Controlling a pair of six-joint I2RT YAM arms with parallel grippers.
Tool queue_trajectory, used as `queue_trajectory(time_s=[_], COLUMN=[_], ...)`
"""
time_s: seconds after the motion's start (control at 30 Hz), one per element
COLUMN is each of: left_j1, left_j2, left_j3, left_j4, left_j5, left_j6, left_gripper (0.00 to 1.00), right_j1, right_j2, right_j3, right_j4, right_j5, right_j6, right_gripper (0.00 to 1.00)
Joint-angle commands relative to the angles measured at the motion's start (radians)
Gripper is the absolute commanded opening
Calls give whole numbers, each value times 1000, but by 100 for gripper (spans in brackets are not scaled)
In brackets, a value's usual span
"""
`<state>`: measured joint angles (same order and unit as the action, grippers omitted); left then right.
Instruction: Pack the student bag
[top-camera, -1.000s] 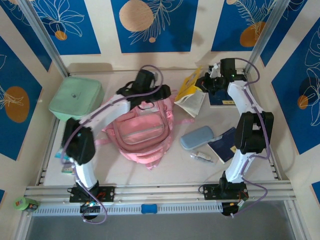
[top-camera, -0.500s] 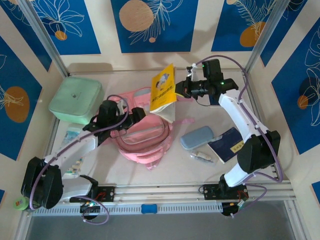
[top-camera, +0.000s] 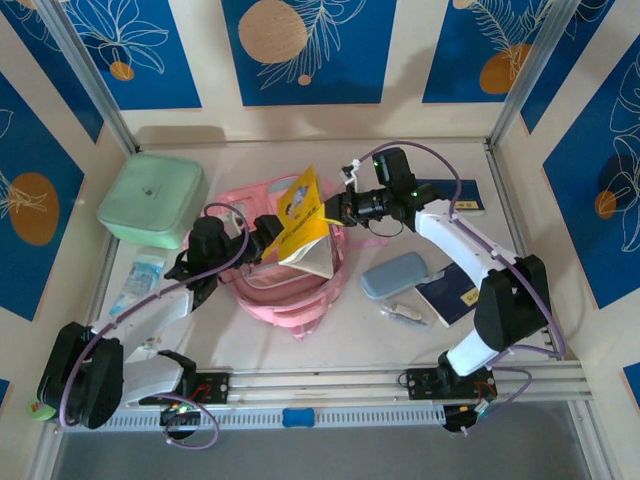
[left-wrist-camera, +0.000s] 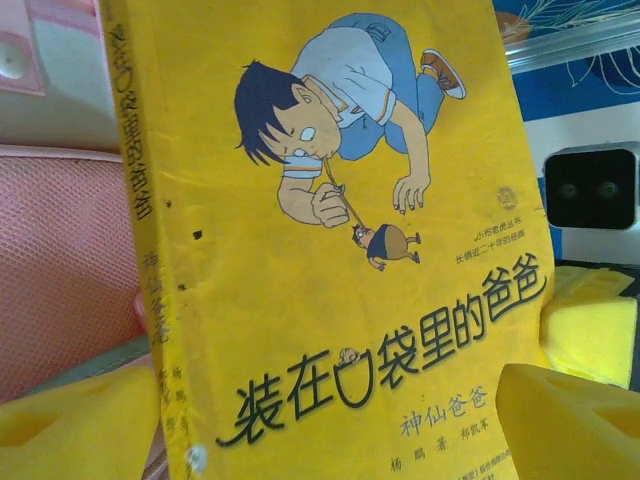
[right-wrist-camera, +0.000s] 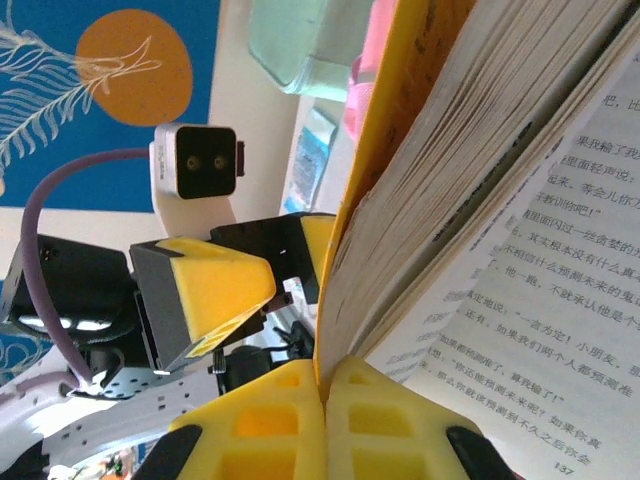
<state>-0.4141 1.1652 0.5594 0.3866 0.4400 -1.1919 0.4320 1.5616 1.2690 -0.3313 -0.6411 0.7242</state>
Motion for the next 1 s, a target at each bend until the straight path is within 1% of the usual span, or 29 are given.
queue_trajectory(time_s=[0.0,0.07,0.13,0.3,0.37,0.43,0.47,0.53,0.6,0.7,0.8,0.97], left_j1=[9,8,9,9,8,6,5,4,5,5,-1,-22], left_j2=[-48,-64,-76,-76,-75,-79,-82,-91,-102,-129,-151,-147], left_j3=[-8,-7,-12,11,3,-8,-2,17,23,25,35,39], left_j4=[-29,-55,-46,-38,16,111,132,115,110,102,54,64], left_j5=[-37,-61,-77,-91,-93,-86,-74,-67,-68,-74,-92,-111], left_j6=[-31,-36,-53,-70,-97,-124,-126,-124,-122,-109,-95,-95], left_gripper=[87,89,90,94,93,92,92,92,88,81,71,56], right_j1=[4,5,5,8,10,10,10,12,13,4,-5,5], right_j2=[-66,-70,-71,-69,-69,-63,-57,-46,-33,-20,-13,18], right_j3=[-21,-44,-58,-106,-116,-131,-138,-157,-176,-191,-215,-220], right_j4=[196,258,290,455,477,495,495,527,541,494,492,494], right_j5=[-128,-157,-165,-215,-226,-235,-241,-257,-262,-257,-264,-270], right_j6=[50,80,107,206,209,201,196,201,194,147,134,121], right_gripper=[0,0,0,0,0,0,0,0,0,0,0,0])
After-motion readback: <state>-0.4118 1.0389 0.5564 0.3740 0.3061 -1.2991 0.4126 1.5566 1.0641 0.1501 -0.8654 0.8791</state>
